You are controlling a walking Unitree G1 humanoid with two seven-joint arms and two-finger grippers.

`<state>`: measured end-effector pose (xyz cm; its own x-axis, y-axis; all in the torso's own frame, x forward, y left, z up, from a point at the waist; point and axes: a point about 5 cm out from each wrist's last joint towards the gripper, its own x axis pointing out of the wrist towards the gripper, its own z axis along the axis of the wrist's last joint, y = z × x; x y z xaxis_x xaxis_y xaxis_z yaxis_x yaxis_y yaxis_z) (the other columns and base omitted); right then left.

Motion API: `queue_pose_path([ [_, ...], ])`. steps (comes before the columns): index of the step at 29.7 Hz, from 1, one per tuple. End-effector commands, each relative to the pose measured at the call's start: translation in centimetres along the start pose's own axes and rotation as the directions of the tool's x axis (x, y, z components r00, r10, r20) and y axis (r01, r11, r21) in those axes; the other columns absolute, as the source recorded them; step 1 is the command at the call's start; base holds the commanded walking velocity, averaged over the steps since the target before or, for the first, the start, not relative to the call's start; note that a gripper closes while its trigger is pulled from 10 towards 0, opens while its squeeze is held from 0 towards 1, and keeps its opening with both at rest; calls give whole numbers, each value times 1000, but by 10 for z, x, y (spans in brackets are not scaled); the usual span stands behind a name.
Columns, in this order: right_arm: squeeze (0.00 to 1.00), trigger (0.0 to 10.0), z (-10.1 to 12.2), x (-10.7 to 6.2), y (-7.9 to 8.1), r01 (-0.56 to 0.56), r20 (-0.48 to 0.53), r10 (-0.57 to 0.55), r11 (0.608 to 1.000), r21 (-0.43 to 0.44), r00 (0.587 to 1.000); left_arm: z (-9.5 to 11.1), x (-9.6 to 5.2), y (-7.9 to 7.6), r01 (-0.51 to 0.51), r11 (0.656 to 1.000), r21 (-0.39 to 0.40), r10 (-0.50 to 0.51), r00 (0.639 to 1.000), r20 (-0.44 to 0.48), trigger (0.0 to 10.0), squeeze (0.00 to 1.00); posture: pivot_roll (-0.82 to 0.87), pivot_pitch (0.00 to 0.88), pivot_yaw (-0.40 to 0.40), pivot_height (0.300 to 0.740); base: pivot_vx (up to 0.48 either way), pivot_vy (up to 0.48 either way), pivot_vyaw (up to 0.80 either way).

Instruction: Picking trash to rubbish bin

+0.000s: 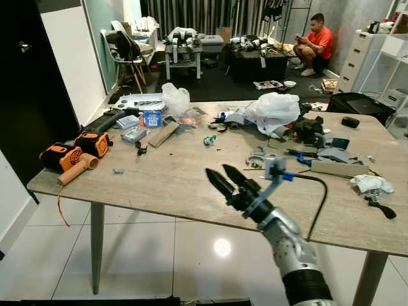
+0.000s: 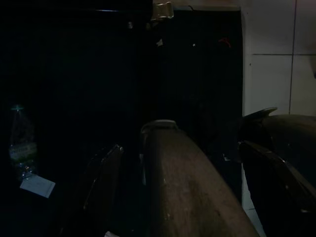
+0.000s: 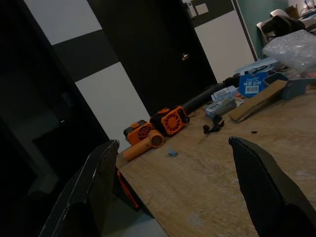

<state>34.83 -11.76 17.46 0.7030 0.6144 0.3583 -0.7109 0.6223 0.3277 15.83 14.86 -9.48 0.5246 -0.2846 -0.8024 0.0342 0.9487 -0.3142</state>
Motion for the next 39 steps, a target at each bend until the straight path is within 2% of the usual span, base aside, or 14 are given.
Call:
queue_pose_path([
  [1, 0, 10000, 0, 1, -1, 28, 0, -28, 999, -26, 1000, -9, -2, 2, 1, 1000, -11, -2, 999, -33, 10000, 0, -180, 101, 32, 740, 0, 0, 0],
  [7, 0, 10000, 14, 5, -13, 109, 24, -108, 990, -91, 994, -3, -2, 5, 1, 1000, -4, -1, 1000, -22, 10000, 0, -177, 100, 33, 740, 0, 0, 0],
  [14, 0, 10000, 24, 9, -12, 118, 43, -113, 985, -123, 993, -5, -1, 1, 10, 1000, -13, -11, 1000, -23, 10000, 0, -167, 90, 30, 740, 0, 0, 0],
  [25, 0, 10000, 31, 11, -14, 141, 66, -133, 979, -147, 989, -10, -3, 3, 13, 1000, -24, -13, 999, -33, 10000, 0, -157, 94, 30, 740, 381, 0, 0],
  [39, 0, 10000, 38, 7, -28, 238, 87, -226, 957, -164, 970, -7, -3, 4, 15, 1000, -23, -15, 1000, -24, 10000, 0, -151, 91, 34, 740, 409, 0, 0],
])
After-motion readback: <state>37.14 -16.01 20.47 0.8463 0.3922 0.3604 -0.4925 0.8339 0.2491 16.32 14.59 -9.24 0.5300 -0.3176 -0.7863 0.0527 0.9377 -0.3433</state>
